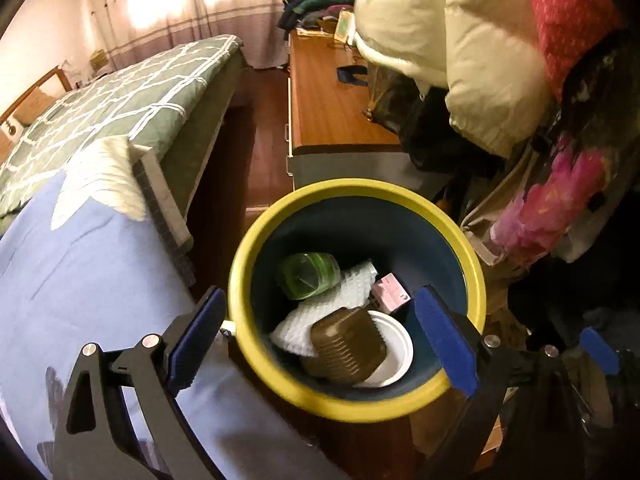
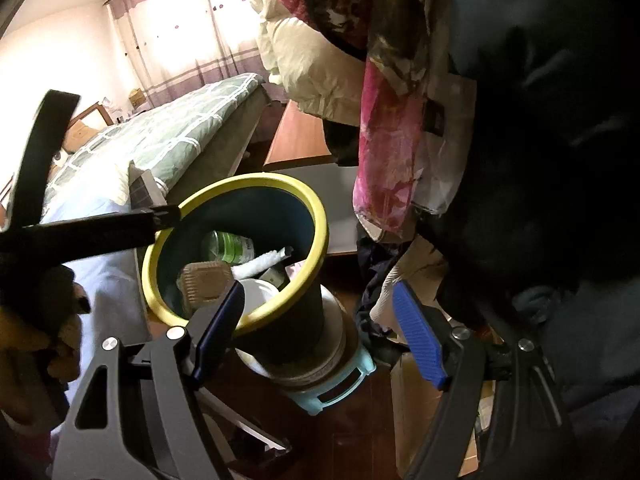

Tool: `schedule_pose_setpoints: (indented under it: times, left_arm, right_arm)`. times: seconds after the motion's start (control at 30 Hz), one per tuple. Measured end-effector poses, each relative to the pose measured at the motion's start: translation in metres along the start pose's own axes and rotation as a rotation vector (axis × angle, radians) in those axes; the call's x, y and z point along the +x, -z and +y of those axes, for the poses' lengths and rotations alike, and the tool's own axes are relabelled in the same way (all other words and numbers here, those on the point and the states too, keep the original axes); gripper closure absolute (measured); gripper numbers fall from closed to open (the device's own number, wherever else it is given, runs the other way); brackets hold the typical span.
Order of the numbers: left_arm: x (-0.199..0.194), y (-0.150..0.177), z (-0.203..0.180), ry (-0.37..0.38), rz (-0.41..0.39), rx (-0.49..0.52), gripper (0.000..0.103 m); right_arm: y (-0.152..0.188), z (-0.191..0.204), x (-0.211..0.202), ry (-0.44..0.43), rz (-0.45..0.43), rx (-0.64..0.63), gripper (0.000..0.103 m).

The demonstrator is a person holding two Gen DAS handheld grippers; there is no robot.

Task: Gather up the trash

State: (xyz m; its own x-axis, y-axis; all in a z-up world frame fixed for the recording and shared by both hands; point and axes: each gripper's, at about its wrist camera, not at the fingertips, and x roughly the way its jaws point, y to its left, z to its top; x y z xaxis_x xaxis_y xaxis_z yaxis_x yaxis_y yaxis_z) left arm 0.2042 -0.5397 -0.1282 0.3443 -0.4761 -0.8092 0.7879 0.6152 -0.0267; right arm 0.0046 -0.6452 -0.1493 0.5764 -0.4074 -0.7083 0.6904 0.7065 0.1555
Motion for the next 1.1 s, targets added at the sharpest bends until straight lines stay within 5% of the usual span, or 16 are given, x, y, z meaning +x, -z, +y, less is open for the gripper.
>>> schedule_pose_setpoints:
  times: [0.23, 0.63, 0.87, 1.1]
  left_arm:
    - [-0.094, 0.045, 0.056, -0.005, -0.106, -0.107, 0.005]
    - [-0.272, 0.190, 0.159, -0.280, -0.329, -0.313, 0.005]
    - [-0.330, 0.283, 0.190, -0.431, -0.382, -0.461, 0.005]
    - [-0.357, 0.318, 0.201, -0.498, -0.420, -0.526, 0.005]
  right_arm:
    - [0.006, 0.033, -0.022, -0.071, -0.018, -0.066, 0.031]
    - [0.015, 0.122, -0.087, -0.231, -0.122, -0.257, 0.026]
    - [0.028, 0.149, -0.117, -0.277, -0.159, -0.326, 0.024]
    - [0.034, 0.158, -0.126, -0.293, -0.165, -0.347, 0.023]
